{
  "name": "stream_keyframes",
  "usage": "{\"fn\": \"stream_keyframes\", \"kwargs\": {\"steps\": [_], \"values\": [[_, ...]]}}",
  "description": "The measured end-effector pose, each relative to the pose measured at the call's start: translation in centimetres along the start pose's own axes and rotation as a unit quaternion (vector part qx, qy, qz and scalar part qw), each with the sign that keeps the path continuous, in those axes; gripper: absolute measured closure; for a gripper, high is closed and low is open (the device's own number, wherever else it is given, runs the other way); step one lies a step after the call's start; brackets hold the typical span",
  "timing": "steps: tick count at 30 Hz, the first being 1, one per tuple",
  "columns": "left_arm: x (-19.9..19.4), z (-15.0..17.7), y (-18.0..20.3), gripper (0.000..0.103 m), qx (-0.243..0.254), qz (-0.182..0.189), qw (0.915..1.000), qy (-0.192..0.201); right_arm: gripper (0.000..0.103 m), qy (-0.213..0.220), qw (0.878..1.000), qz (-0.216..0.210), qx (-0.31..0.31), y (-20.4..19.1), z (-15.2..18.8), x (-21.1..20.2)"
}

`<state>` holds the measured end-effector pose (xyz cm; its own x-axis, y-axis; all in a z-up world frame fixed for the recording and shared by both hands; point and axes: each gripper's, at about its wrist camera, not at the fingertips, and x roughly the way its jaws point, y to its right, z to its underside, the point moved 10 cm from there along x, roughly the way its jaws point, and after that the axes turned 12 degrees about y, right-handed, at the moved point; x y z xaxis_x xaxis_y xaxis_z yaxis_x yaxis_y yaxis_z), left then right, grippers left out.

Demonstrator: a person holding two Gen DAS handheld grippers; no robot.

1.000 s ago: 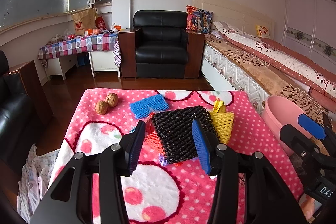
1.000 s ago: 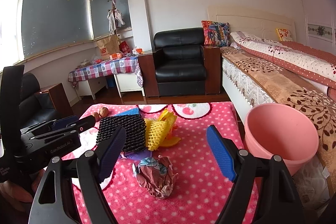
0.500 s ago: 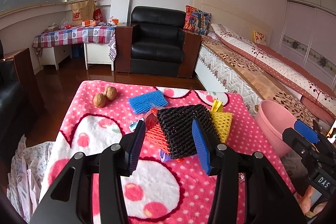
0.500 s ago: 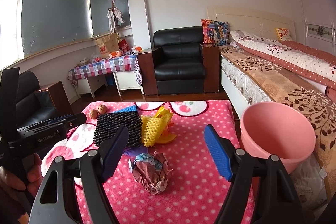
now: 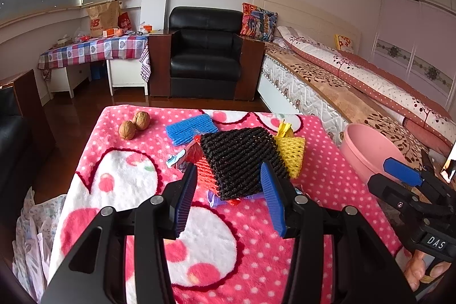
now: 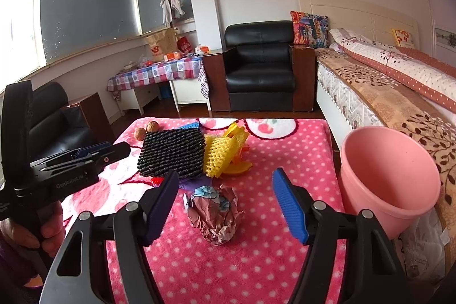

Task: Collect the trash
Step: 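Move both open grippers toward the trash pile on the table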

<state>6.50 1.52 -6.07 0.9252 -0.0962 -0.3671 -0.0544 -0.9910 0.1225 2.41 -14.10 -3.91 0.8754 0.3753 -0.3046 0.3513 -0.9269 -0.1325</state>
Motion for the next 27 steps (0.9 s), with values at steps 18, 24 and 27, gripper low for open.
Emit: {"fn": "stream_keyframes", "kwargs": {"steps": [18, 24, 27], "values": [[0.7, 1.3, -1.2, 0.056, -0.041, -0.016, 0.9989, -0.014, 0.041, -0.039, 0.997, -0.060, -0.022, -1.6, 1.5, 1.5], [2.3, 2.1, -0.8, 0.056, -0.044, -0.018, 0.9985, -0.027, 0.044, -0.058, 0.996, -0.069, -0.015, -1.4, 2.6, 2.4], [2.9, 2.5, -0.8, 0.056, -0.043, -0.020, 0.9983, -0.035, 0.044, -0.064, 0.995, -0.072, -0.011, -1.2, 3.1, 2.7]]}}
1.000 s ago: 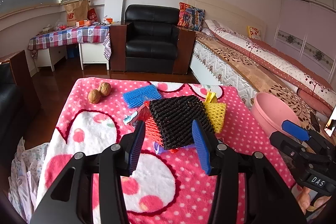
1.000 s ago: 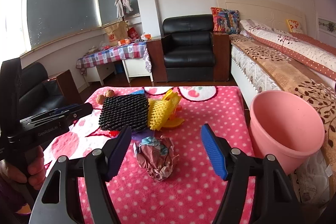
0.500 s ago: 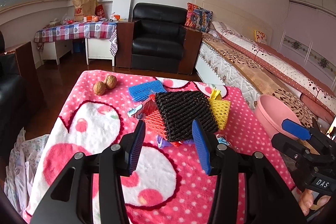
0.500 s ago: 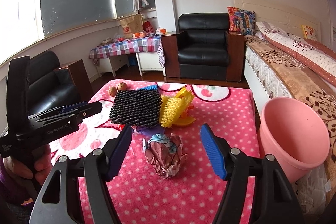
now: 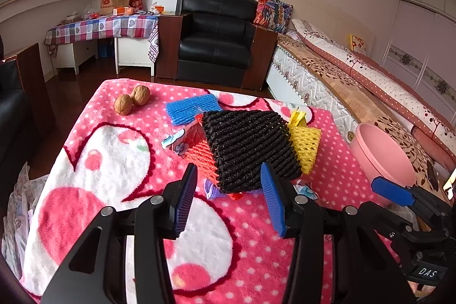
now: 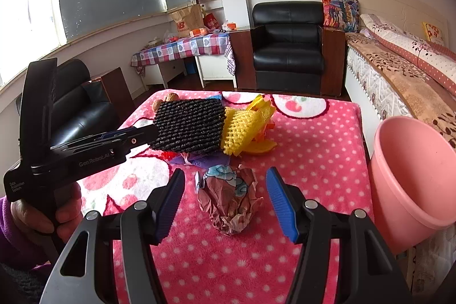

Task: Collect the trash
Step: 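Move both open grippers toward the trash pile on the table, then grasp the crumpled brown paper with the right gripper while the left grasps the black mesh pad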

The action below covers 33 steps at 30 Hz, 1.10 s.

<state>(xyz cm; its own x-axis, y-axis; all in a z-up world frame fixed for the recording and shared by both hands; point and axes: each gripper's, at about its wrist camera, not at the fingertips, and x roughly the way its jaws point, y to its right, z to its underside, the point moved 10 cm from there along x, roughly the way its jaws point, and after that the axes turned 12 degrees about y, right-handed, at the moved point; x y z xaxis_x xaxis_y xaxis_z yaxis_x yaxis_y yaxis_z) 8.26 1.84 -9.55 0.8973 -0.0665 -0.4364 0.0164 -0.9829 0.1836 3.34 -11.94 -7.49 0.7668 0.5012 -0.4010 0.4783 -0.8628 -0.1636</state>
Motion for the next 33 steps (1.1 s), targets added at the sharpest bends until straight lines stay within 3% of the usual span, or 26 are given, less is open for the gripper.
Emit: {"fn": "stream_keyframes", "kwargs": {"steps": [10, 17, 25, 33], "values": [[1.5, 0.8, 0.0, 0.056, 0.005, -0.004, 0.9998, -0.017, 0.044, -0.039, 0.999, -0.001, 0.021, 1.1, 1.9, 1.7], [2.0, 1.1, 0.5, 0.057, 0.011, 0.013, 0.9996, -0.021, 0.044, -0.063, 0.998, -0.002, 0.028, 1.2, 3.0, 3.0], [1.7, 1.2, 1.1, 0.091, 0.019, 0.039, 0.9989, -0.018, 0.048, -0.083, 0.996, -0.005, 0.023, 0.3, 3.6, 4.3], [-0.1, 0.4, 1.2, 0.097, 0.020, 0.056, 0.9982, 0.006, 0.065, -0.108, 0.994, -0.002, 0.019, 0.0, 4.2, 6.0]]}}
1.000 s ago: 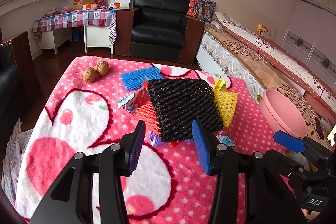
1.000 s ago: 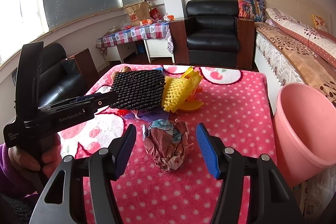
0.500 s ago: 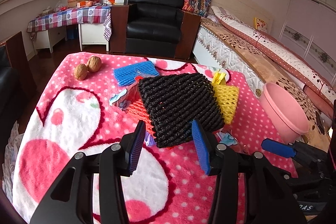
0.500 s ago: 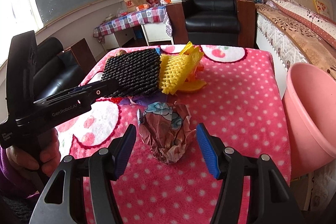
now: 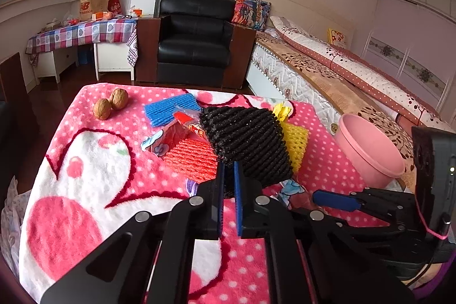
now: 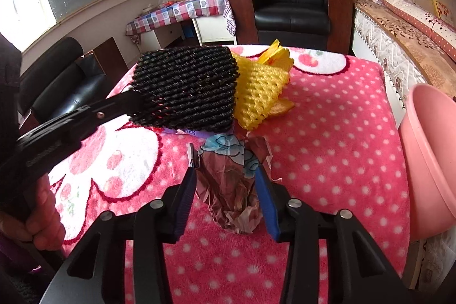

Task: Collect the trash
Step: 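Grasp the crumpled brown paper with the right gripper while the left grasps the black mesh pad, then carry both items over the pink bucket and open both grippers to drop them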

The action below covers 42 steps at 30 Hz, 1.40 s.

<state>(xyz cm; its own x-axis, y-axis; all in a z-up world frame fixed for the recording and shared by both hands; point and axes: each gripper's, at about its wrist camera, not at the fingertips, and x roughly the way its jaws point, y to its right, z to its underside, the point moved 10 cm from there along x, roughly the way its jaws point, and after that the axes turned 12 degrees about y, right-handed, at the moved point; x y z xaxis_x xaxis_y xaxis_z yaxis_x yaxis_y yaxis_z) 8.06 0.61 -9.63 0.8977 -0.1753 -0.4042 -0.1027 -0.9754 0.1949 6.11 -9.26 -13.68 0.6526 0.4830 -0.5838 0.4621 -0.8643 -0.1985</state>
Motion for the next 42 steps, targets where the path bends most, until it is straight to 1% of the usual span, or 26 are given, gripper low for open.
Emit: {"fn": "stream_keyframes", "kwargs": {"steps": [3, 4, 7, 13, 18, 21, 24, 27, 33, 39, 42], "values": [[-0.6, -0.3, 0.0, 0.097, -0.001, 0.001, 1.0000, 0.007, 0.079, -0.007, 1.000, -0.005, 0.011, 0.2, 0.2, 0.3], [-0.7, -0.5, 0.0, 0.097, -0.002, 0.001, 1.0000, 0.010, 0.087, -0.005, 1.000, -0.007, 0.013, 0.2, 0.2, 0.1], [-1.2, -1.1, 0.2, 0.097, -0.007, 0.006, 0.9998, 0.017, 0.092, 0.004, 1.000, -0.011, 0.019, 0.4, 0.1, -0.7], [-2.6, -2.6, 1.5, 0.097, 0.009, 0.021, 0.9989, 0.040, 0.093, 0.044, 0.998, -0.032, 0.026, 0.3, -1.1, -3.9], [-2.9, -3.6, 3.4, 0.097, 0.020, 0.038, 0.9978, 0.050, 0.093, 0.074, 0.996, -0.032, 0.039, 1.0, -2.4, -6.4], [-2.6, -4.0, 4.8, 0.097, 0.025, 0.049, 0.9971, 0.052, 0.093, 0.096, 0.994, -0.024, 0.048, 2.1, -3.4, -7.9], [-2.1, -4.4, 6.1, 0.097, 0.033, 0.059, 0.9962, 0.054, 0.093, 0.115, 0.991, -0.005, 0.061, 4.0, -4.1, -9.4], [-1.5, -4.6, 7.7, 0.097, 0.039, 0.073, 0.9952, 0.053, 0.093, 0.132, 0.988, 0.019, 0.078, 6.6, -4.6, -11.0], [0.2, -4.7, 11.3, 0.097, 0.058, 0.099, 0.9924, 0.044, 0.093, 0.163, 0.976, 0.075, 0.120, 12.8, -5.3, -14.1], [1.7, -4.9, 14.6, 0.097, 0.077, 0.123, 0.9887, 0.039, 0.092, 0.176, 0.965, 0.113, 0.161, 18.3, -5.0, -15.5], [2.9, -4.6, 16.2, 0.097, 0.076, 0.135, 0.9876, 0.026, 0.092, 0.178, 0.960, 0.131, 0.170, 20.4, -4.6, -15.9]]}}
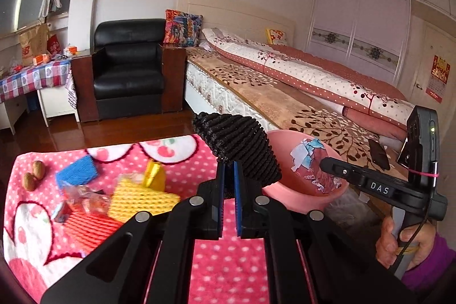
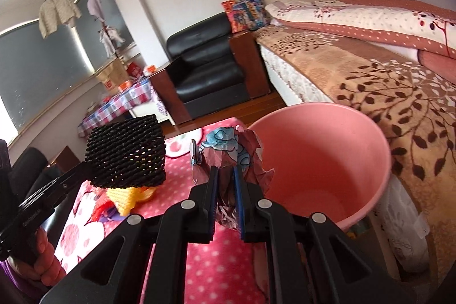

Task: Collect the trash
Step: 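Carry both items over the pink bucket and open both grippers to drop them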

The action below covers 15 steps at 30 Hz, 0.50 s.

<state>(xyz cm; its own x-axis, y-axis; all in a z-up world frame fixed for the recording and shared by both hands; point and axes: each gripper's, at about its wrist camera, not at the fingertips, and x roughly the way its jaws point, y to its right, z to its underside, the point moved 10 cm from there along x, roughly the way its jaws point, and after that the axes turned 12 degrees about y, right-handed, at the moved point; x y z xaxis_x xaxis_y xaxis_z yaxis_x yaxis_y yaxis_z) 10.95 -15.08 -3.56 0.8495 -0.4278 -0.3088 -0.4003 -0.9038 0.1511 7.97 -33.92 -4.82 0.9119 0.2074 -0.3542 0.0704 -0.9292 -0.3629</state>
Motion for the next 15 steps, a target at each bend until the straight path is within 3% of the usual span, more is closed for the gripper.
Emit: {"fn": "stream_keyframes", "kwargs": {"steps": [15], "values": [[7.0, 2.5, 7.2, 0.097, 0.055, 0.042, 0.9967, -0.042, 0.091, 0.006, 0.997, 0.067, 0.030, 7.0, 0.0, 1.8]]}}
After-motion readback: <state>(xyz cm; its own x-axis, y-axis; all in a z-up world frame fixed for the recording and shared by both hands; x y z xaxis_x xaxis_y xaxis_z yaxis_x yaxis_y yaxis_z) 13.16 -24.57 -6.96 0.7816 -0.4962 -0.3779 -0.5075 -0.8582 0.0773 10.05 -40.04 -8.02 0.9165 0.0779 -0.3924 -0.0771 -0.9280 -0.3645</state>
